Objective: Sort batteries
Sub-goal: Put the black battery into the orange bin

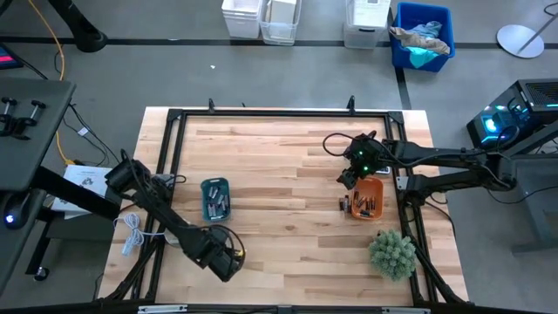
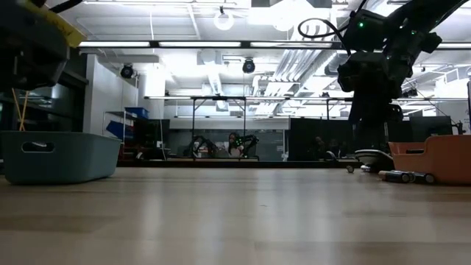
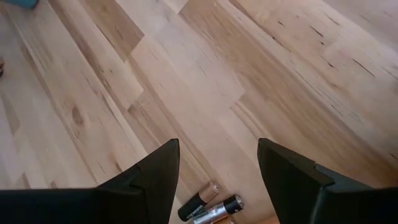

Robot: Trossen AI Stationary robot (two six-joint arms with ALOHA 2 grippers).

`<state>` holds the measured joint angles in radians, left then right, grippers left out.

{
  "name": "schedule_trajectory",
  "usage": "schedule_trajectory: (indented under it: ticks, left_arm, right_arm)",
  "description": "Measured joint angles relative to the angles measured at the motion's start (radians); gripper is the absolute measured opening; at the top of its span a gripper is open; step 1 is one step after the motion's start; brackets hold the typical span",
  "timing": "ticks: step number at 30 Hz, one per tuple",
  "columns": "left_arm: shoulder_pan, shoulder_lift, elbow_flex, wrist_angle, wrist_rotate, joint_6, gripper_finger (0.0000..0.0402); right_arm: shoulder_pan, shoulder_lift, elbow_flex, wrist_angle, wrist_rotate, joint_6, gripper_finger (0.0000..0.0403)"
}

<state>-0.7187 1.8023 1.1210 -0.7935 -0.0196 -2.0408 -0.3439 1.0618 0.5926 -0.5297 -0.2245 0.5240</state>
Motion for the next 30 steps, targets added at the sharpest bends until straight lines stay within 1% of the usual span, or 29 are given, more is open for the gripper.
schedule_trajectory:
  ticks: [6,16,18,19,21,24,25,28,30]
  left_arm:
    - [-0.012,0.008,-0.001,0.002,0.001,0.016,0.0161]
    - [-0.015,0.065,0.002,0.015,0.030,0.027,0.0160]
    - [-0.015,0.066,0.002,0.015,0.034,0.032,0.0155]
    - [-0.015,0.066,0.001,0.014,0.035,0.036,0.0147]
    - [-0.015,0.066,0.001,0.011,0.038,0.036,0.0113]
    - [-0.015,0.067,0.000,0.015,0.032,0.037,0.0034]
    - [-0.015,0.066,0.000,0.019,0.026,0.037,0.0027]
    - [-0.006,0.038,-0.001,0.032,-0.014,0.066,0.0027]
    - [0.013,-0.017,0.015,-0.012,-0.105,0.098,0.0027]
  right_arm:
    - [0.000,0.000,0.000,0.001,0.000,0.019,0.0210]
    - [0.000,0.000,0.000,0.012,0.013,0.019,0.0210]
    - [0.000,0.000,0.000,0.012,0.013,0.020,0.0210]
    - [0.000,0.000,0.000,0.014,0.013,0.021,0.0210]
    - [0.000,0.000,0.000,0.015,0.013,0.022,0.0210]
    - [0.000,0.000,0.000,0.016,0.013,0.022,0.0210]
    - [0.000,0.000,0.000,0.016,0.013,0.021,0.0210]
    - [0.000,-0.001,0.000,0.019,-0.010,0.023,0.0210]
    - [0.000,-0.010,0.000,0.035,-0.038,0.034,0.0210]
